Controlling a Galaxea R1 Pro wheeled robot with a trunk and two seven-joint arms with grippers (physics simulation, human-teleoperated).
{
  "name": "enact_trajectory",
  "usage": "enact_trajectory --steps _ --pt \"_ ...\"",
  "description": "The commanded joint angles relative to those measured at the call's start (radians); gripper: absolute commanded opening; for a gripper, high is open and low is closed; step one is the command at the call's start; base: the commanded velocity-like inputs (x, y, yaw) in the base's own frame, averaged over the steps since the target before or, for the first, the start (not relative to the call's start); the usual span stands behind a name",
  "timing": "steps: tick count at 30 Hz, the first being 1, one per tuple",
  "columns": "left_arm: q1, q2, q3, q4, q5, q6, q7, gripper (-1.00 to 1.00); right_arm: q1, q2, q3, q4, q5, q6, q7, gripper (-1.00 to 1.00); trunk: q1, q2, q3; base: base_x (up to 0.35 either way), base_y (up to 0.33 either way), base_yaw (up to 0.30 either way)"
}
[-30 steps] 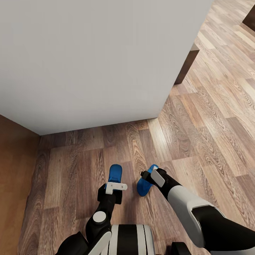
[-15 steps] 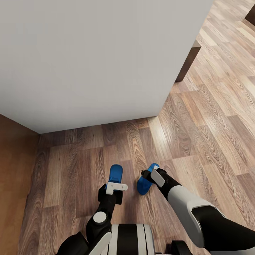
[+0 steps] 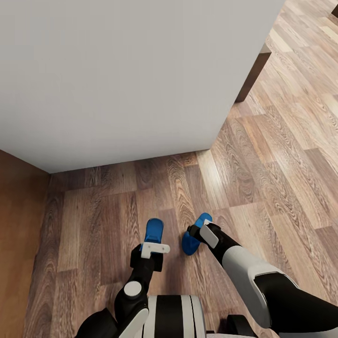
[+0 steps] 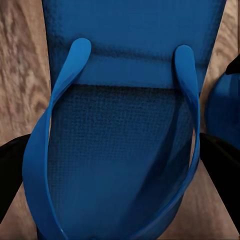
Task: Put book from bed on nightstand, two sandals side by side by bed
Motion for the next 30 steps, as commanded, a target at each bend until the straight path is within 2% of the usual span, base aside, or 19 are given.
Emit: enact_trajectory --steps 1,6,8,15,16,30 --pt "-0.001 0.001 -0.009 -0.001 0.006 0.003 0.009 -1.00 0.000 0.000 0.008 -0.002 -0.008 0.005 -0.007 1.00 0.000 0.000 -0.001 0.000 0.000 0.000" --pt "-0.001 0.001 -0.024 -0.001 0.005 0.003 0.009 -1.00 0.000 0.000 0.008 -0.002 -0.009 0.005 -0.007 1.00 0.000 0.000 -0.004 0.000 0.000 0.000" --pt "-0.001 0.001 -0.025 -0.001 0.005 0.003 0.009 -1.00 0.000 0.000 0.008 -0.002 -0.009 0.005 -0.007 1.00 0.001 -0.001 -0.012 0.000 0.000 0.000" --pt "-0.001 0.001 -0.023 -0.001 0.005 0.003 0.009 -1.00 0.000 0.000 0.007 -0.002 -0.009 0.005 -0.007 1.00 0.001 -0.001 -0.012 0.000 0.000 0.000" --pt "-0.001 0.001 -0.024 -0.001 0.005 0.003 0.009 -1.00 0.000 0.000 0.007 -0.002 -0.009 0.005 -0.007 -1.00 0.001 -0.001 -0.012 0.000 0.000 0.000" --pt "-0.001 0.001 -0.024 -0.001 0.005 0.003 0.009 -1.00 0.000 0.000 0.007 -0.002 -0.009 0.006 -0.008 -1.00 0.001 -0.001 -0.012 0.000 0.000 0.000"
